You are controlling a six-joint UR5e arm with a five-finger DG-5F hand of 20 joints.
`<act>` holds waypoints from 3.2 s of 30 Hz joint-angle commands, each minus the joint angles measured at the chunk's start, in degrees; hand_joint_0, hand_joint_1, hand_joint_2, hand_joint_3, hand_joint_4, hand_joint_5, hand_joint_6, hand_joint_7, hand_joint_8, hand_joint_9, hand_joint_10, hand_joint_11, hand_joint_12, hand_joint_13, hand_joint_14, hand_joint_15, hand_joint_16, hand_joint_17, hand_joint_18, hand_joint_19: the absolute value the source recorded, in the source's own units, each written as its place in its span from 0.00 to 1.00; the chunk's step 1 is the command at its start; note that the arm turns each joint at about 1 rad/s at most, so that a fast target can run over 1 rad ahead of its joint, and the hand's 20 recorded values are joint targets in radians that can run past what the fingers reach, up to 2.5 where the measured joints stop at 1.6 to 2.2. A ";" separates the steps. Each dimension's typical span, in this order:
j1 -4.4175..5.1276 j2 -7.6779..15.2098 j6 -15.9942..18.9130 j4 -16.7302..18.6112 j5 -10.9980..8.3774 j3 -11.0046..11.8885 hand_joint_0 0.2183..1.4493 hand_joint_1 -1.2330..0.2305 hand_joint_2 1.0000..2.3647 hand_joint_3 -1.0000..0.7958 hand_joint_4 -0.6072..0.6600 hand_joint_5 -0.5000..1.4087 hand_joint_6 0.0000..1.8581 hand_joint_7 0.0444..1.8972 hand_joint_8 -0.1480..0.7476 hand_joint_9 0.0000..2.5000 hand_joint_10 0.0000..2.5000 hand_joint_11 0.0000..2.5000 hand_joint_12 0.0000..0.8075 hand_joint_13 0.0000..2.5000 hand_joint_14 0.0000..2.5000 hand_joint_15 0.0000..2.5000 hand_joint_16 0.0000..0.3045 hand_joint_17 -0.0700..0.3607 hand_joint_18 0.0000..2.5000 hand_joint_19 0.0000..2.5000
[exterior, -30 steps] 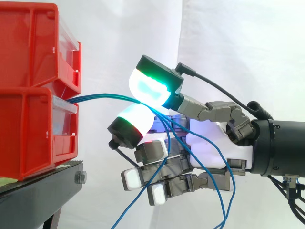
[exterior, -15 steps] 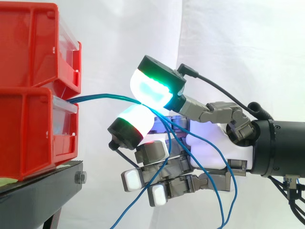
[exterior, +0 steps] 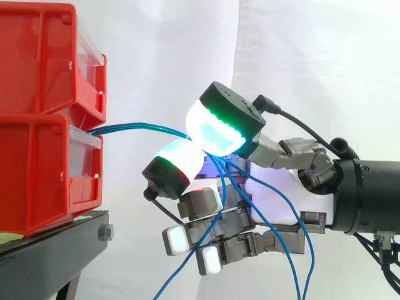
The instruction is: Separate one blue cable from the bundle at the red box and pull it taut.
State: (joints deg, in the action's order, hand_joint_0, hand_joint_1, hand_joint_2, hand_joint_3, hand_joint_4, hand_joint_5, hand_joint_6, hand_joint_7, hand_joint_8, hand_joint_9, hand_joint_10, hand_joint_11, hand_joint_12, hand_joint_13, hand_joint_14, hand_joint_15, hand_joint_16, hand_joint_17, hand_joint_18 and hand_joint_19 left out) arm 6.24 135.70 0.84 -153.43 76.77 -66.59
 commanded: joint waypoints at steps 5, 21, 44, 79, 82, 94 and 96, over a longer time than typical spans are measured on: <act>0.00 0.00 0.12 -0.03 0.04 -0.03 0.26 0.47 0.00 0.28 0.54 0.18 0.45 0.60 0.54 0.45 0.01 0.48 0.52 0.38 0.01 0.26 0.18 0.44 0.35 0.34; 0.00 0.00 0.12 -0.03 0.04 -0.03 0.33 0.29 0.01 0.45 0.52 0.17 0.46 0.68 0.53 0.42 0.01 0.48 0.52 0.37 0.01 0.26 0.18 0.44 0.35 0.34; 0.00 0.00 0.12 0.15 -0.04 -0.21 0.34 0.33 0.01 0.39 0.53 0.18 0.45 0.70 0.54 0.43 0.01 0.48 0.52 0.37 0.01 0.27 0.17 0.44 0.34 0.34; 0.00 0.00 0.21 -0.29 1.36 -0.56 0.35 0.35 0.01 0.36 0.52 0.18 0.46 0.68 0.54 0.45 0.01 0.48 0.51 0.38 0.01 0.27 0.17 0.43 0.35 0.34; 0.00 0.00 0.21 -0.20 1.36 -0.56 0.37 0.28 0.01 0.41 0.49 0.18 0.46 0.71 0.53 0.44 0.01 0.48 0.51 0.38 0.01 0.27 0.17 0.44 0.35 0.33; -0.09 -0.09 0.47 -0.20 1.27 -0.56 0.52 0.21 0.00 0.28 0.37 0.17 0.49 0.80 0.51 0.47 0.01 0.54 0.48 0.38 0.01 0.27 0.16 0.42 0.33 0.33; -0.09 0.00 0.83 -0.20 1.27 -0.56 0.50 0.21 0.00 0.28 0.38 0.18 0.49 0.80 0.51 0.47 0.01 0.55 0.48 0.38 0.01 0.27 0.16 0.42 0.35 0.31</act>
State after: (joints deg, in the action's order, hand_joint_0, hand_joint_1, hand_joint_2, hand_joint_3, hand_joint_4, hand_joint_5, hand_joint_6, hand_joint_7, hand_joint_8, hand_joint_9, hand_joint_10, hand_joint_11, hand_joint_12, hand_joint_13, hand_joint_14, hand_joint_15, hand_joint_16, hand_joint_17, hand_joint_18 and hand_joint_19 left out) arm 6.21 135.67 1.31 -153.63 78.04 -67.15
